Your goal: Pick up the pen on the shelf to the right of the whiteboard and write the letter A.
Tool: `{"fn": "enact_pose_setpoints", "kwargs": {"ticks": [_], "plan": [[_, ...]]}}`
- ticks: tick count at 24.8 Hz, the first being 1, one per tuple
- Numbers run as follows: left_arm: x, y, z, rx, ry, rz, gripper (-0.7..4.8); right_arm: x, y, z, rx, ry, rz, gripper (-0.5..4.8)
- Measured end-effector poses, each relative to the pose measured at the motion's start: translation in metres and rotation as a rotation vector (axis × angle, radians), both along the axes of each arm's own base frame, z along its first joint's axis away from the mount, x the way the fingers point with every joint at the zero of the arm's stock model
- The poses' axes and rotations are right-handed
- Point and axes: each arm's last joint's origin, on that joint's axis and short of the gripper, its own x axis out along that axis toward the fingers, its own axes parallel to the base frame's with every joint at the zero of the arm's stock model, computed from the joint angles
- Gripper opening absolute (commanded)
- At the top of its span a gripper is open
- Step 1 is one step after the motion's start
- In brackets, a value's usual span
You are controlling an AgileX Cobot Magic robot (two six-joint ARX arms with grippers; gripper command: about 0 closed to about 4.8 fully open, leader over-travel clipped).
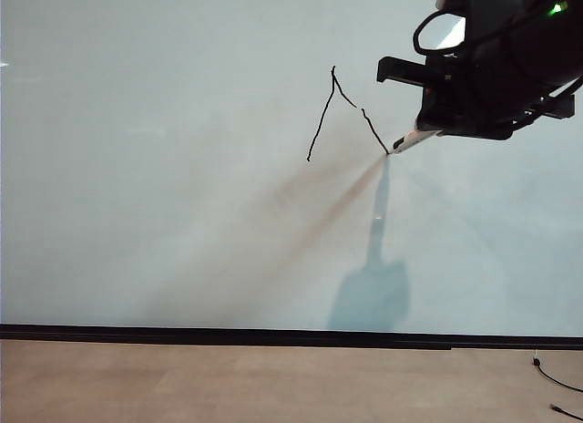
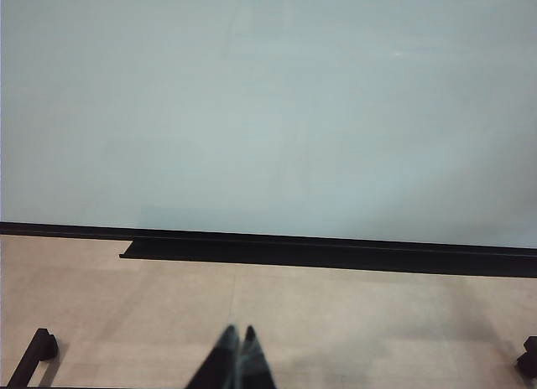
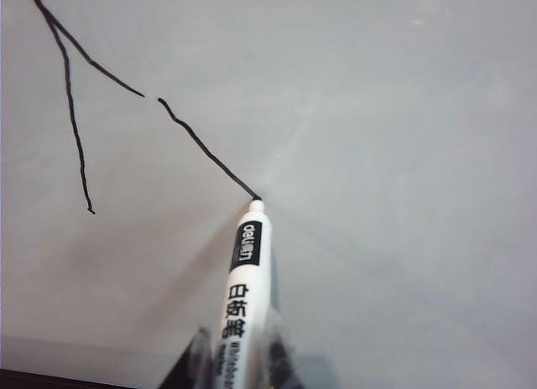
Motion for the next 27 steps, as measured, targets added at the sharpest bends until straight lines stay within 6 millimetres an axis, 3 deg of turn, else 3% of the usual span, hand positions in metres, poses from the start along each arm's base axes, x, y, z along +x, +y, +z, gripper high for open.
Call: {"fn": "enact_pose_setpoints", "kwargs": {"ticks": [10, 14, 18, 22, 27], "plan": [[0.0, 0.0, 0.0, 0.0, 0.0, 0.0, -0.04, -0.006, 0.001, 0.004, 0.002, -0.008, -0.012, -0.05], [0.0, 0.0, 0.0, 0.0, 0.0, 0.0, -0.05, -0.039, 0.004, 0.015, 0.008, -0.05, 0.003, -0.06], [0.0, 0.0, 0.0, 0.0, 0.0, 0.0, -0.04, -0.056, 0.013, 0.02, -0.028, -0.07, 0.073, -0.06], [0.0, 0.0, 0.0, 0.0, 0.0, 0.0, -0.05, -0.053, 0.023, 0.027, -0.109, -0.095, 0.108, -0.05], [0.0, 0.0, 0.0, 0.0, 0.0, 0.0, -0.04, -0.031, 0.038, 0.031, -0.242, -0.122, 0.161, -0.05]]}}
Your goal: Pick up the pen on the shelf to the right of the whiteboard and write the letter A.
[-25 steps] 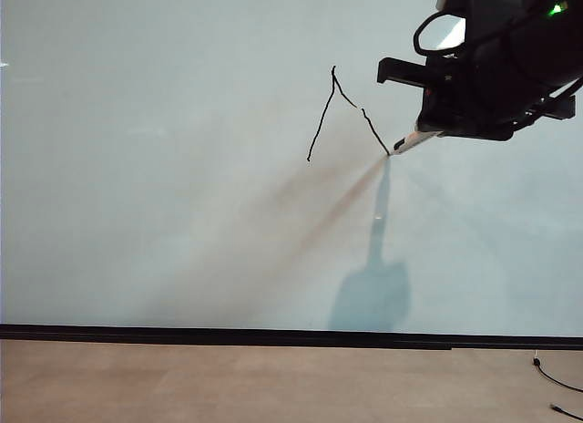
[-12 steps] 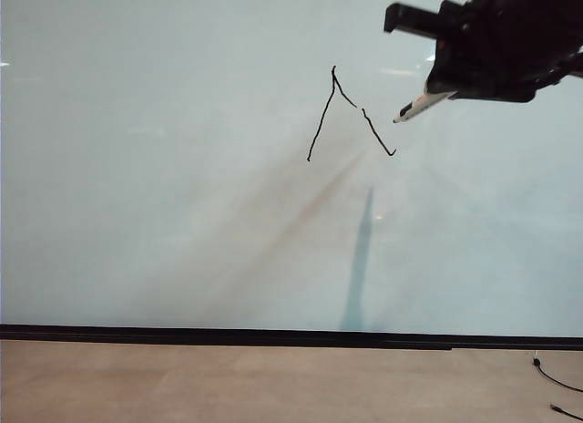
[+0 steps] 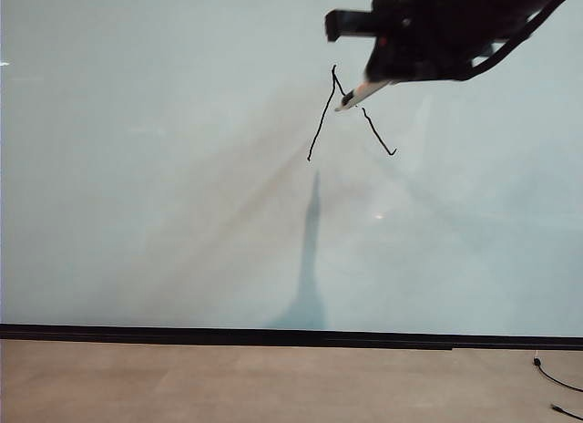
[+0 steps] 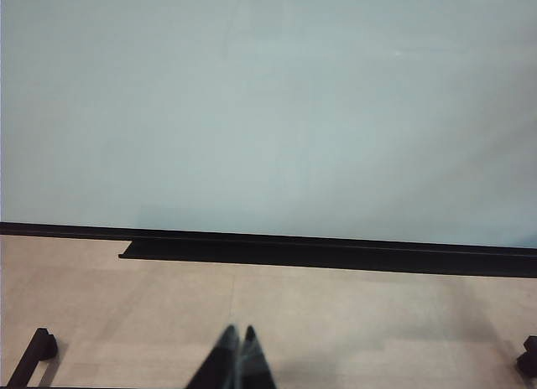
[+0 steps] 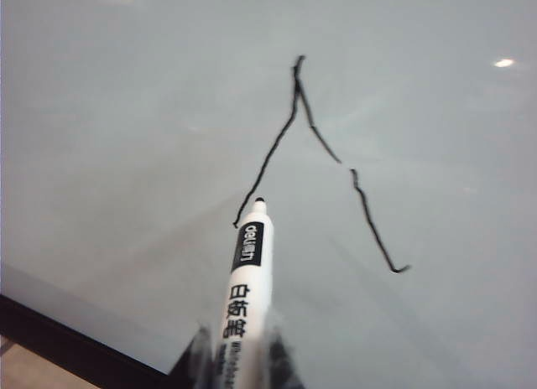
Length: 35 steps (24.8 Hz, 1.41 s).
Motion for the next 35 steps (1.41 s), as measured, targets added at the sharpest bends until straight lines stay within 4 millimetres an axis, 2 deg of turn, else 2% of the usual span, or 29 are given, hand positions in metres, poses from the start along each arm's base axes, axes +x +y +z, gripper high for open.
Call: {"fn": "enact_pose_setpoints", "kwargs": {"ticks": [9, 16, 35], "plan": [[0.0, 0.0, 0.0, 0.0, 0.0, 0.0, -0.05, 0.026, 0.016, 0.003, -0.025, 0.006, 0.064, -0.05], [0.0, 0.0, 0.0, 0.0, 0.0, 0.0, -0.04, 0.036, 0.015, 0.009, -0.017, -0.008, 0.043, -0.05], [0.0, 0.0, 0.0, 0.0, 0.0, 0.0, -0.05, 0.034, 0.009, 0.011, -0.042, 0.018, -0.032, -0.05]]}}
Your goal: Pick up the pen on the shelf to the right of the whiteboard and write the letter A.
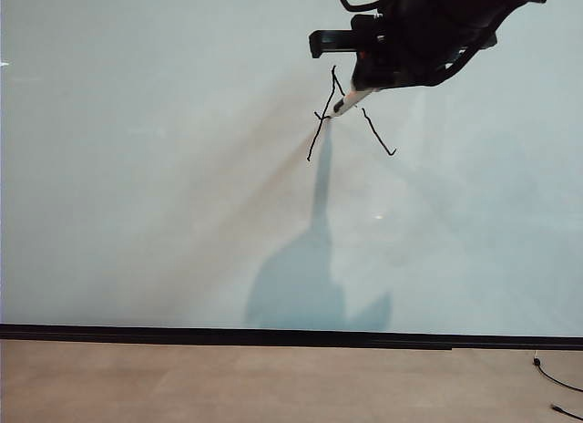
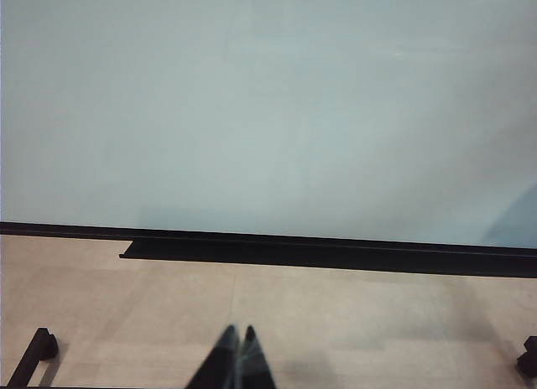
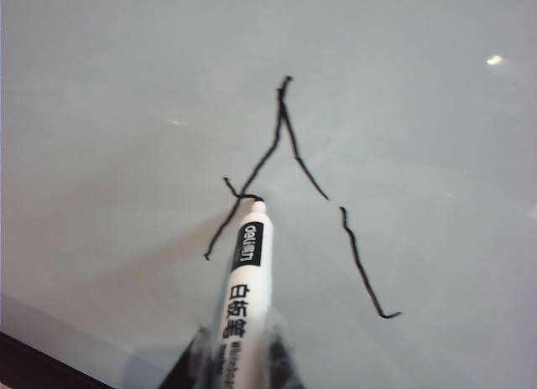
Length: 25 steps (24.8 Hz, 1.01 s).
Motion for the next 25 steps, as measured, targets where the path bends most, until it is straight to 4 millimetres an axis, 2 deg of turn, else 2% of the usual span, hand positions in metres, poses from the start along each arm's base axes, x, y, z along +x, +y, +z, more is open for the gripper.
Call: {"fn": "enact_pose_setpoints", "kwargs": {"ticks": [17, 25], "plan": [[0.0, 0.0, 0.0, 0.0, 0.0, 0.0, -0.05, -0.009, -0.012, 0.013, -0.028, -0.005, -0.09, -0.05], [0.0, 0.0, 0.0, 0.0, 0.0, 0.0, -0.05, -0.01, -0.014, 0.013, -0.04, 0.007, -0.095, -0.06]]}}
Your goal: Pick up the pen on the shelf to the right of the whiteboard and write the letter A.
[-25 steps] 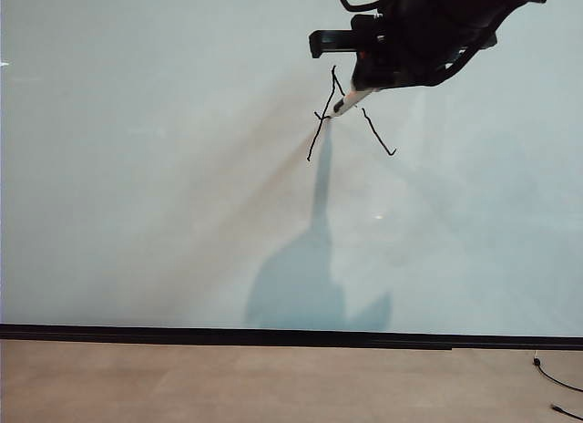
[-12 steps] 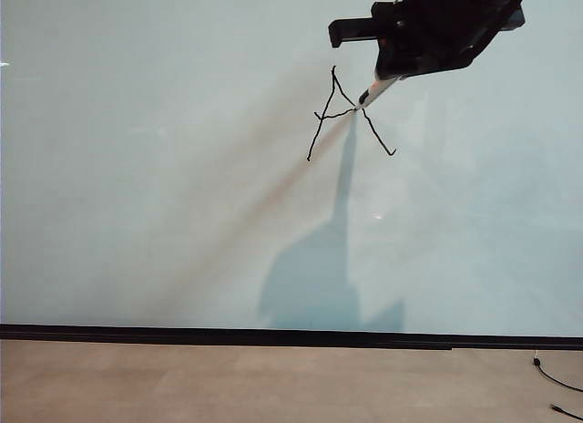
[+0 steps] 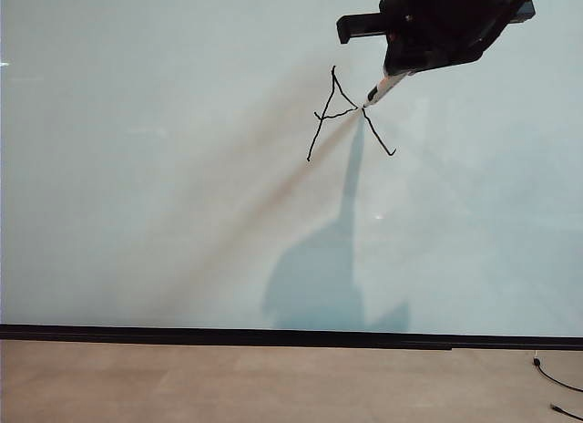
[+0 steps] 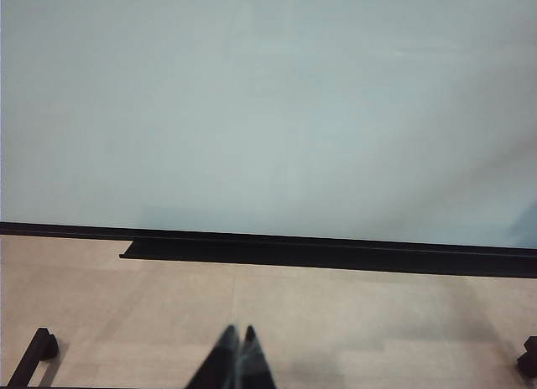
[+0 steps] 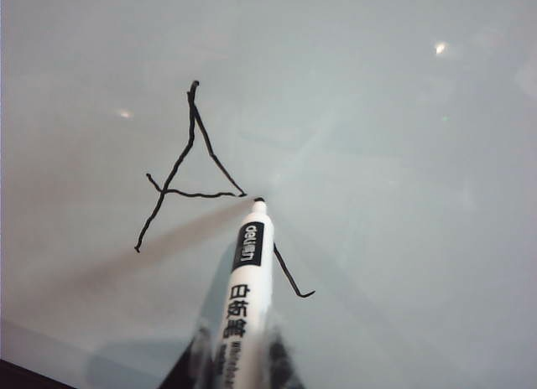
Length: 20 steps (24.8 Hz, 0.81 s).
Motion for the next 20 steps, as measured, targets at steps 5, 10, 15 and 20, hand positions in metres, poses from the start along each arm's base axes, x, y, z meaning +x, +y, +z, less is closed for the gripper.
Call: {"fn": "enact_pose_setpoints", "kwargs": {"ticks": [5, 10, 15, 20], "plan": [[0.0, 0.0, 0.0, 0.0, 0.0, 0.0, -0.04, -0.017, 0.002, 0.008, -0.009, 0.003, 0.018, -0.05], [0.0, 0.0, 0.0, 0.0, 0.0, 0.0, -0.05, -0.057, -0.019, 0.026, -0.054, -0.011, -0.023, -0.05], [0.0, 0.0, 0.0, 0.0, -0.001, 0.0, -0.04, -0.1, -0.061, 0.029, -0.062, -0.011, -0.04, -0.05], [0.0, 0.0, 0.0, 0.0, 0.0, 0.0, -0.05, -0.127, -0.09, 0.014, -0.057, -0.024, -0.054, -0.05]]}}
